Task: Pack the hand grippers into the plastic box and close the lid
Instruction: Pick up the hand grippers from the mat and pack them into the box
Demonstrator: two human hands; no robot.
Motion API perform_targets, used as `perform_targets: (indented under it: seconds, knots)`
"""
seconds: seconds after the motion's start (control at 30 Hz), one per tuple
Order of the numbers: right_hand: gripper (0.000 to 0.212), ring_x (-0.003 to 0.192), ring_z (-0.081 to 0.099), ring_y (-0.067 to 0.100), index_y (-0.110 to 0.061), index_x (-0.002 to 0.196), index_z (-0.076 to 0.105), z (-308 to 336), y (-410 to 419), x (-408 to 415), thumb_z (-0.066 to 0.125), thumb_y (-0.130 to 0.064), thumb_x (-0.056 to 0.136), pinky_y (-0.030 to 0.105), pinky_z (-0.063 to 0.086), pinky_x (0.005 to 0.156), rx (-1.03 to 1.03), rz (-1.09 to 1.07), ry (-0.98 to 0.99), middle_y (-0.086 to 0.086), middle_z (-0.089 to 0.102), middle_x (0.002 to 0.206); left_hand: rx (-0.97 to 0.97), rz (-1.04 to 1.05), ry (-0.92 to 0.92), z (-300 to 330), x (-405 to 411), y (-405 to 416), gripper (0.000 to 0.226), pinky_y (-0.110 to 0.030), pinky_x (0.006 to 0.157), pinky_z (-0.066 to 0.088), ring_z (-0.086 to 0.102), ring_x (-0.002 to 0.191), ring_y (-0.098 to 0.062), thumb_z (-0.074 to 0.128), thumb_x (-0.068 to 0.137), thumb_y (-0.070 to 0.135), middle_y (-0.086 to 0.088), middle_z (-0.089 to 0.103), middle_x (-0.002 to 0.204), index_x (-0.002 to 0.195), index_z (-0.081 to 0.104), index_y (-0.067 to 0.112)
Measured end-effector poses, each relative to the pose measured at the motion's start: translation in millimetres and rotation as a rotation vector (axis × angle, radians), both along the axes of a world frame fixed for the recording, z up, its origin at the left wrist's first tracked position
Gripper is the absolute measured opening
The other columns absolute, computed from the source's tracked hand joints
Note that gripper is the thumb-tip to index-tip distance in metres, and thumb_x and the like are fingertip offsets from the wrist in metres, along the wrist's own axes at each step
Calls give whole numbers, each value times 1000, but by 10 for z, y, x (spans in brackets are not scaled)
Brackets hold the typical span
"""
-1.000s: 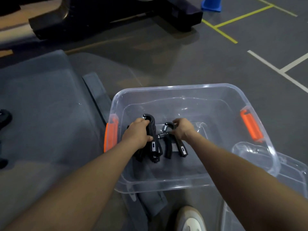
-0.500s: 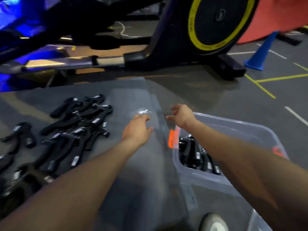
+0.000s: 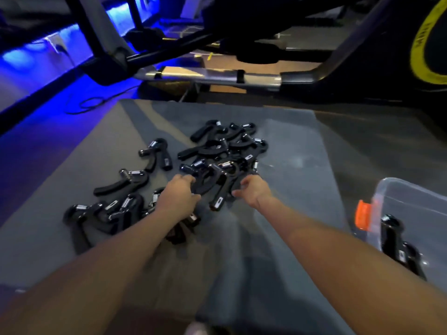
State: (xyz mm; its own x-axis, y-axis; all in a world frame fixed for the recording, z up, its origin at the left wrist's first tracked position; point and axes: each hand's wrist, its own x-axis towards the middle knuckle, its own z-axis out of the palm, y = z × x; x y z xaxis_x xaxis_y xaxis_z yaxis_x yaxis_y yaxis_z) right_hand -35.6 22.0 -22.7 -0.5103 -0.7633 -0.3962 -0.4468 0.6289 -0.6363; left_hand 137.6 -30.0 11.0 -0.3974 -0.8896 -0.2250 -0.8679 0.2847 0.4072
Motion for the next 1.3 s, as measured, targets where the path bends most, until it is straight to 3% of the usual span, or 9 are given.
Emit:
perform_targets:
  seconds: [0.1, 0.17, 0.27, 0.4, 0.57, 0.8, 0.9, 1.03, 1.3]
  knots:
    - [36, 83, 50, 18, -14, 59, 46, -175, -126, 188, 69, -23, 84, 21, 44, 60, 61, -21, -25, 5, 51, 66, 2, 19, -12, -163, 147, -148, 46, -41, 101, 43, 50, 120, -29, 64, 85, 24, -10, 47, 129, 128, 51, 13]
    - [20, 98, 62, 25, -4, 86, 64, -256, -199, 276, 68, -23, 85, 22, 49, 72, 83, -53, -60, 13, 66, 90, 15, 20, -5, -245, 172, -232, 50, -43, 103, 42, 50, 121, -28, 66, 85, 25, -9, 47, 131, 131, 49, 13]
    - [41, 111, 63, 27, 1, 114, 63, -357, -308, 381, 71, -26, 83, 28, 49, 87, 97, -129, -101, 15, 66, 117, 42, 11, 5, -333, 144, -333, 51, -43, 104, 42, 51, 121, -28, 65, 85, 25, -9, 47, 132, 132, 48, 13]
    - [44, 106, 65, 28, -3, 111, 64, -471, -409, 436, 74, -29, 78, 33, 52, 85, 88, -254, -147, 14, 66, 116, 57, 16, 16, -428, 108, -399, 47, -40, 102, 43, 51, 122, -26, 63, 86, 25, -7, 49, 133, 130, 49, 14]
    - [20, 99, 67, 27, -10, 95, 64, -422, -419, 428, 67, -18, 77, 25, 47, 71, 125, -279, -109, 9, 68, 108, 53, 10, 46, -448, 70, -406, 44, -40, 103, 43, 52, 121, -27, 63, 86, 23, -8, 50, 132, 128, 51, 13]
    - [28, 95, 69, 30, -6, 101, 66, -116, -145, 129, 66, -16, 75, 33, 56, 81, 119, -212, 18, 10, 69, 103, -13, -56, 103, -172, -244, -303, 45, -40, 105, 40, 47, 124, -27, 59, 88, 21, -9, 46, 133, 131, 48, 13]
    - [13, 80, 67, 25, -5, 87, 64, 117, 127, -197, 67, -12, 77, 29, 54, 71, 89, -235, 39, 5, 64, 74, -40, -110, 137, -6, -571, -115, 44, -40, 106, 39, 47, 124, -28, 59, 88, 20, -9, 45, 133, 130, 49, 14]
    - [21, 86, 72, 29, -1, 91, 69, 304, 637, -747, 67, -9, 72, 37, 60, 78, 51, -334, 45, 12, 73, 87, -63, -198, 219, 141, -1169, 319, 42, -38, 103, 42, 50, 121, -27, 60, 87, 19, -7, 48, 131, 128, 51, 15]
    - [10, 80, 63, 28, -7, 83, 58, 475, 1979, -1789, 65, -10, 77, 28, 46, 66, 44, -560, 132, 10, 60, 82, -33, -481, 197, 15, -2411, 1485, 41, -37, 103, 37, 43, 128, -26, 56, 90, 20, -7, 45, 135, 130, 49, 14]
